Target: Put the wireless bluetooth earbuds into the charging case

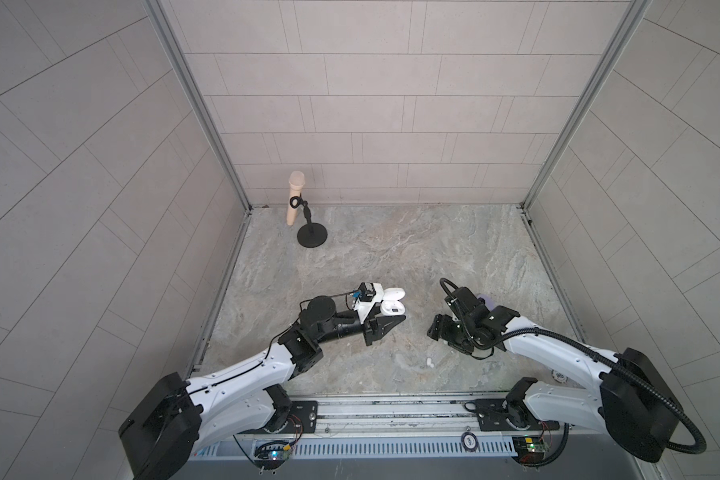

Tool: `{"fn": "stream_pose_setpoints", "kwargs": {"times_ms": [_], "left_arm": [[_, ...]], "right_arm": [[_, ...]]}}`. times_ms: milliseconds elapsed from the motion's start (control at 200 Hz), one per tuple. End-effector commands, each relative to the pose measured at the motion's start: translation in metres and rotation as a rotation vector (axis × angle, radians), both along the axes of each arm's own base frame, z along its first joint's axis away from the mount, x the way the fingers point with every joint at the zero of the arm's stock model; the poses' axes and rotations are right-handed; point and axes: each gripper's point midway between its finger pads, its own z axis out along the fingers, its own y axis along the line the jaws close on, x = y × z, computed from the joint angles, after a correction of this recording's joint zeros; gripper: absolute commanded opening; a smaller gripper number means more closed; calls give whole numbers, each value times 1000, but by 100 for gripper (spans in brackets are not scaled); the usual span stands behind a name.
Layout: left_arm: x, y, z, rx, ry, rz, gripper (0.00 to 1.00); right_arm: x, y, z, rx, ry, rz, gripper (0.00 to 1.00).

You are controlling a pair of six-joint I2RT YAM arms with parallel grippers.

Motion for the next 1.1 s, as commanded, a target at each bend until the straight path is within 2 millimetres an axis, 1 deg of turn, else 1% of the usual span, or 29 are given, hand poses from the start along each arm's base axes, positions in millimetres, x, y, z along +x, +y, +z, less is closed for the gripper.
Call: {"fn": "stream_pose_setpoints", "kwargs": {"times_ms": [0,120,230,290,395,606,721,801,926,1096], "left_arm": [[-1,3,7,-21,-28,3,7],[-1,3,7,-20,-29,4,7],[-1,3,7,-22,-28,2,7],[-1,3,7,-22,-27,1,7],[-1,2,6,-22,-23,-2,7],[-2,3,7,-23,-25,-2,7],[-2,4,7,-24,-25,-1,7],[-2,4,6,-21,-25,3,7],[-2,5,7,-22,-29,5,7],[-1,4,7,-21,-28,5,7]], "right_arm": [[10,3,10,-10,-23,11,78],[11,1,15,-34,-28,25,78],[6,-17,17,-137,-22,45,78],[4,-29,14,-191,-8,52,78],[4,-34,3,-198,17,58,78],[5,-26,-18,-185,52,121,79],[8,-24,-25,-186,64,143,79],[8,-16,-28,-149,71,150,79],[11,-7,-27,-103,60,158,79],[17,8,-16,-42,44,178,79]]}}
